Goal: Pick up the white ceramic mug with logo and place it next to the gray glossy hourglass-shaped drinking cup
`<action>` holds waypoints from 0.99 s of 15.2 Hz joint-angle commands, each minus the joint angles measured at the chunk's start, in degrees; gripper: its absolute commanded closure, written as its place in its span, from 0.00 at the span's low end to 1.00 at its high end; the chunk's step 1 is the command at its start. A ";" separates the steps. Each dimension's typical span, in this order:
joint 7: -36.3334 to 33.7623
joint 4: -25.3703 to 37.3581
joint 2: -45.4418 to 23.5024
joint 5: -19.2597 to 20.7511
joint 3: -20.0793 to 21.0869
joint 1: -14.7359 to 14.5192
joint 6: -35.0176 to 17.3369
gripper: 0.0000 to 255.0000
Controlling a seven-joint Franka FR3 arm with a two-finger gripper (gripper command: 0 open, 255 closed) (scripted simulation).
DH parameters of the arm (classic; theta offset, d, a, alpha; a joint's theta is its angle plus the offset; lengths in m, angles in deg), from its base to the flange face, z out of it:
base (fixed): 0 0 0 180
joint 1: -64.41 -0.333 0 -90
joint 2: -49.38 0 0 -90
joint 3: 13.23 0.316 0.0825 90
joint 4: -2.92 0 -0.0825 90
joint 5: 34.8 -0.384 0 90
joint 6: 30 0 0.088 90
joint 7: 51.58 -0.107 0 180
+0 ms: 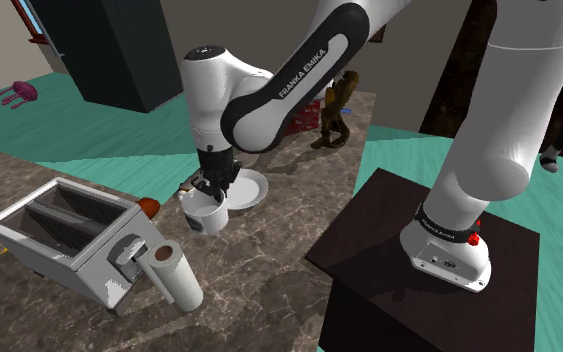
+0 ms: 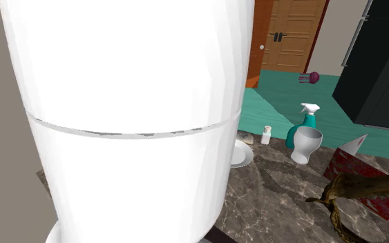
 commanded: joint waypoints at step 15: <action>4.10 4.87 7.64 -5.67 0.78 0.94 11.51 1.00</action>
